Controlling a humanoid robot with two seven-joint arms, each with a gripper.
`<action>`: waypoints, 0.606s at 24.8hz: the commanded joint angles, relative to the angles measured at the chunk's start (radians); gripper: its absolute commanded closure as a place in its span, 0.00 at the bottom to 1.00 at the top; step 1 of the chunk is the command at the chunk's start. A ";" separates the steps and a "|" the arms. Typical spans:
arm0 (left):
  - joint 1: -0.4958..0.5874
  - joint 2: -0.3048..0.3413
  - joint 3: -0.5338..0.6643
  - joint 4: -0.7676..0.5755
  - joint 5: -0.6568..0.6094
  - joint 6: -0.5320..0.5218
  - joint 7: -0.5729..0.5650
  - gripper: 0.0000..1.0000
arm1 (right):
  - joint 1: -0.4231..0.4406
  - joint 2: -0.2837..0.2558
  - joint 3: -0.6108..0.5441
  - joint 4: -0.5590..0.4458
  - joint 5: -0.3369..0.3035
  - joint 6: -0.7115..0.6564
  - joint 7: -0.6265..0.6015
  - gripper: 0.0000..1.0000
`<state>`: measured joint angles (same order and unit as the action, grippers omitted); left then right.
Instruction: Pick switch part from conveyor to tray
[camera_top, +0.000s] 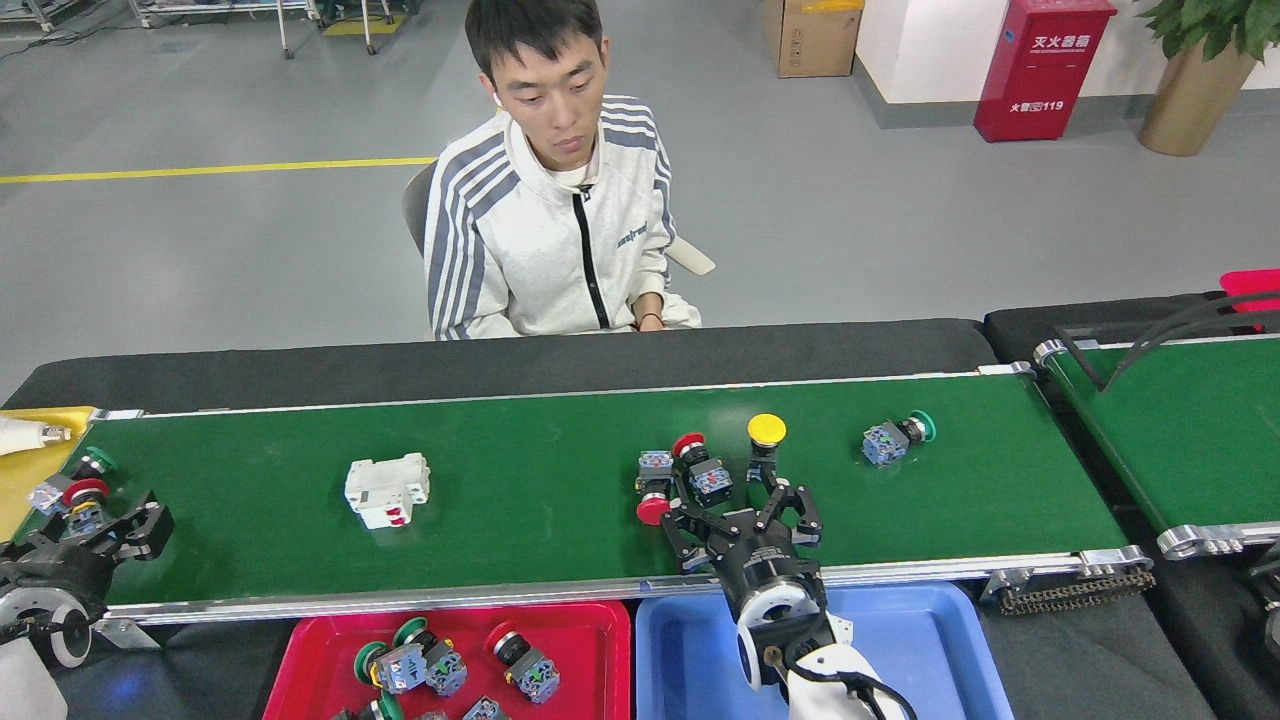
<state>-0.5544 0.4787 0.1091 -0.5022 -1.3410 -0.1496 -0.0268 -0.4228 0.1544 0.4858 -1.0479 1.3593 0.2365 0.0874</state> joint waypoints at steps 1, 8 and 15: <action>-0.033 0.012 -0.009 0.017 0.002 0.010 0.036 0.60 | -0.047 0.008 0.033 0.037 -0.026 -0.002 -0.008 0.09; -0.030 -0.009 -0.054 0.030 0.010 -0.014 0.051 0.80 | -0.083 0.010 0.092 0.108 -0.034 -0.009 -0.008 0.90; 0.142 -0.020 -0.038 -0.295 0.025 -0.387 0.094 0.80 | -0.021 -0.006 0.105 -0.015 -0.023 -0.002 -0.006 0.98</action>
<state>-0.4239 0.4434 0.0610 -0.7308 -1.3216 -0.4097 0.0560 -0.4443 0.1529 0.5908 -1.0206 1.3329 0.2292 0.0784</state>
